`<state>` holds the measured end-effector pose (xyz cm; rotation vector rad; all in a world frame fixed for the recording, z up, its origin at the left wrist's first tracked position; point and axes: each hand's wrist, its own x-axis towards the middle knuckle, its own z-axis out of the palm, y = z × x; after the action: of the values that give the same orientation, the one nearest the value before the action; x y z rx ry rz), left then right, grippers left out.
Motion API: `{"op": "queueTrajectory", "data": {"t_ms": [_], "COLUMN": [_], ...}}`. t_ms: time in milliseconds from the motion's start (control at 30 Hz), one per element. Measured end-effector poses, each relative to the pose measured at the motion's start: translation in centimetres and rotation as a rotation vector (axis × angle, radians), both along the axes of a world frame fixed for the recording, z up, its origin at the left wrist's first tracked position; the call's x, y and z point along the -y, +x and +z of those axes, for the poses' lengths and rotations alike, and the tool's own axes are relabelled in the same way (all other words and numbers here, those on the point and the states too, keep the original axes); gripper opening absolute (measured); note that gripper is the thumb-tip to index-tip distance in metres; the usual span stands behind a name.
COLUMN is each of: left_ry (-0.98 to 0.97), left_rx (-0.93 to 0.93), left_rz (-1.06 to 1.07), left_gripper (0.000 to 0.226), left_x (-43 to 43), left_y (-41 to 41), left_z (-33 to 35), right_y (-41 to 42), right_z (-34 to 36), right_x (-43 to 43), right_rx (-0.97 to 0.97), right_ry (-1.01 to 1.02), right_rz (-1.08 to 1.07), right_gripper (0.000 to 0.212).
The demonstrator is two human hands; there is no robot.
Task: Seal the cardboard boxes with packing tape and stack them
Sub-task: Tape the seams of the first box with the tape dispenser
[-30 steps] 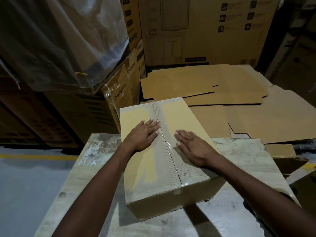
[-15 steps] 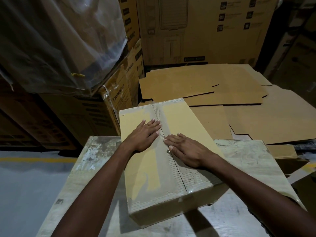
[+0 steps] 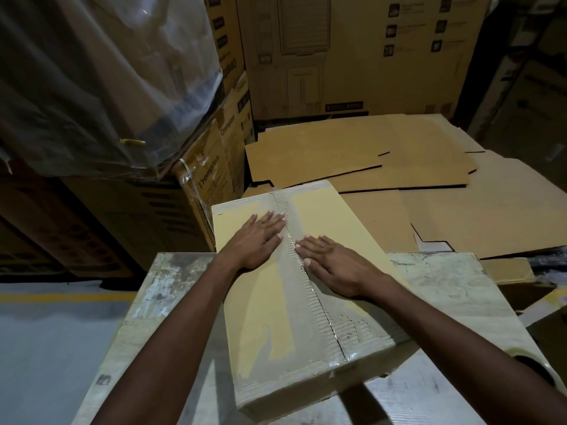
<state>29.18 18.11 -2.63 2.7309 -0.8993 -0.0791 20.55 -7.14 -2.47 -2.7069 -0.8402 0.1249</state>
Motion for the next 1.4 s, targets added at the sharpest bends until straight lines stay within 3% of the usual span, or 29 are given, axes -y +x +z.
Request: {"op": "queueTrajectory", "data": {"t_ms": [267,500,733,867,1000,1400], "left_ry": [-0.021,0.022,0.024,0.008,0.02,0.041], "left_rx": [0.044,-0.007,0.014,0.028,0.036,-0.005], "left_rz": [0.077,0.08,0.155,0.174,0.064,0.206], "left_gripper": [0.051,0.056,0.058,0.057,0.06,0.076], "left_x": [0.0,-0.1,0.5,0.2,0.6,0.9], "left_y": [-0.2,1.2,3.1,2.8,3.3,9.3], "left_z": [-0.5,-0.3,-0.2,-0.4,-0.3,0.1], "right_y": [1.9,2.6,2.8,4.0,5.9,6.0], "right_z": [-0.1,0.2,-0.6,-0.1,0.1,-0.4], "right_x": [-0.6,-1.7,-1.7,-2.3,-3.2,-3.4], "right_rx": [0.061,0.054,0.091,0.061,0.031,0.025], "right_ry": [0.036,0.0,0.043,0.063,-0.012,0.004], "right_rz": [-0.197,-0.051,-0.222,-0.24,-0.225,-0.311], "right_gripper": [0.054,0.057,0.053,0.057,0.062,0.077]}}
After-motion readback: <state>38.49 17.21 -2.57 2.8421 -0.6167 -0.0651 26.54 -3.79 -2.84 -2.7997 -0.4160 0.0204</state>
